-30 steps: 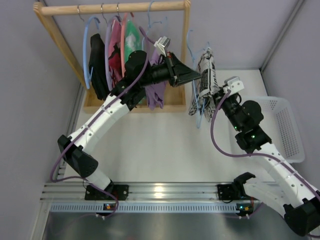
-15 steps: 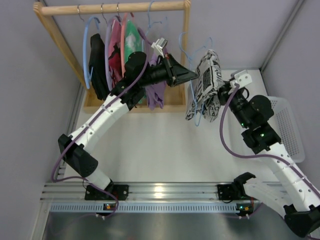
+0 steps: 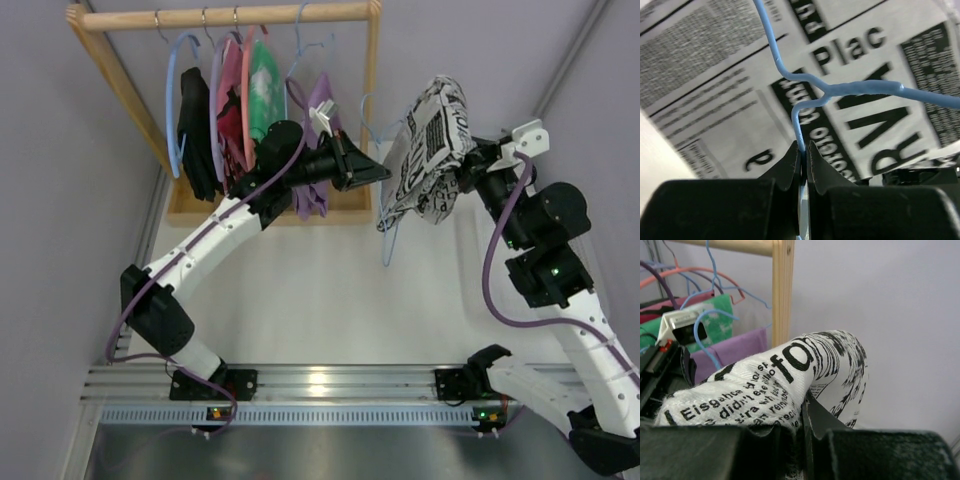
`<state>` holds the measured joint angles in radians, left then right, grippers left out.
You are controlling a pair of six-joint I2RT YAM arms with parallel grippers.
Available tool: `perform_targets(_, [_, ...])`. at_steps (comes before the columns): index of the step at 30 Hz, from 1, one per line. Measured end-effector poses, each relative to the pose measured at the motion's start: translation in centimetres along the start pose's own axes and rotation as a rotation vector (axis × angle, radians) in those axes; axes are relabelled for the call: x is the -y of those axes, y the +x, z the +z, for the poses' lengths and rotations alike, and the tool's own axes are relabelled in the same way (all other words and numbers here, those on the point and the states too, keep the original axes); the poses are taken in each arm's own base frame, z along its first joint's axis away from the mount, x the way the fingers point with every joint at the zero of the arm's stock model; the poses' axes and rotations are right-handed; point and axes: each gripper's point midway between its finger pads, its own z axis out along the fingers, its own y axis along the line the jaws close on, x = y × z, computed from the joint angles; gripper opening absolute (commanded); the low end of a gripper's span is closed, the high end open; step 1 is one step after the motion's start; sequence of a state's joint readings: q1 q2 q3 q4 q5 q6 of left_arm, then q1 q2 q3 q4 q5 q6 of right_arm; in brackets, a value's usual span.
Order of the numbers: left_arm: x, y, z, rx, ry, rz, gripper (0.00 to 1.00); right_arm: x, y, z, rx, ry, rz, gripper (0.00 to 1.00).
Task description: Remove the trousers from the hanger
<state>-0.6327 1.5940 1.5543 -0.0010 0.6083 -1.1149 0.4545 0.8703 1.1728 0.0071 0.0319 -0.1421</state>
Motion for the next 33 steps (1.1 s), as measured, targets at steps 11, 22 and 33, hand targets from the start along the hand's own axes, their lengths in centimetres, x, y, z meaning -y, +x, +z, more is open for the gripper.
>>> perform_targets(11, [-2.6, 1.7, -0.7, -0.024, -0.047, 0.005, 0.0, 1.9, -6.3, -1.6, 0.131, 0.073, -0.004, 0.0])
perform_targets(22, [-3.3, 3.1, -2.1, -0.038, -0.06, 0.049, 0.0, 7.7, -7.8, -7.5, 0.084, 0.363, -0.115, 0.0])
perform_targets(33, [-1.9, 4.0, -3.6, -0.038, -0.029, 0.192, 0.0, 15.5, -6.3, -18.8, -0.163, 0.854, -0.304, 0.0])
